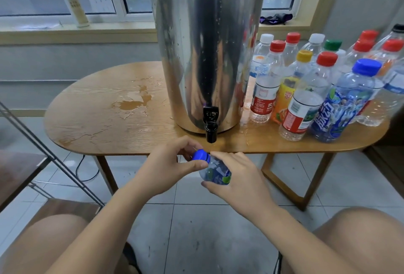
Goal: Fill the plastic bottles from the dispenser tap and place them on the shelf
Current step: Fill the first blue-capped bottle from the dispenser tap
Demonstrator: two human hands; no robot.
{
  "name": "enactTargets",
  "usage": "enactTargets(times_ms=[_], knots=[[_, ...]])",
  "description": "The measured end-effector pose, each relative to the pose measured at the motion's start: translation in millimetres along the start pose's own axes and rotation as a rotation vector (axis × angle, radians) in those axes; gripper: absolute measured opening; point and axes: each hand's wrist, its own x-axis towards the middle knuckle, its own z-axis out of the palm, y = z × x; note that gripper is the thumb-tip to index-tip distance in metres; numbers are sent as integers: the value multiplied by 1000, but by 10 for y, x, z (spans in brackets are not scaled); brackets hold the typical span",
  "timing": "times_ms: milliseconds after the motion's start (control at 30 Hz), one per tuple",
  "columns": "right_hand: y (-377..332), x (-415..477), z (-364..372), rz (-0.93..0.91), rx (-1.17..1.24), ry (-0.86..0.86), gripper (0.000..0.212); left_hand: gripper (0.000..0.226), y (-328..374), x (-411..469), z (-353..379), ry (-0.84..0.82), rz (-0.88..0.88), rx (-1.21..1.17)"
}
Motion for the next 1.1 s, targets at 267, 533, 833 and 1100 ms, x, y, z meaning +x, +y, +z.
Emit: enactTargets(times_ms=[267,533,833,1100], knots=[[-39,15,114,59,-39,4,64,55,-23,132,82,84,-122,122],[20,68,52,233,90,-12,67,28,-140,222,-190,285,-38,196],[-24,70,-26,324,216,-75,69,36,-367,316,-324,149,-162,301],[-62,81,-34,327,239,-49,65,29,354,242,-340,222,99,-58]])
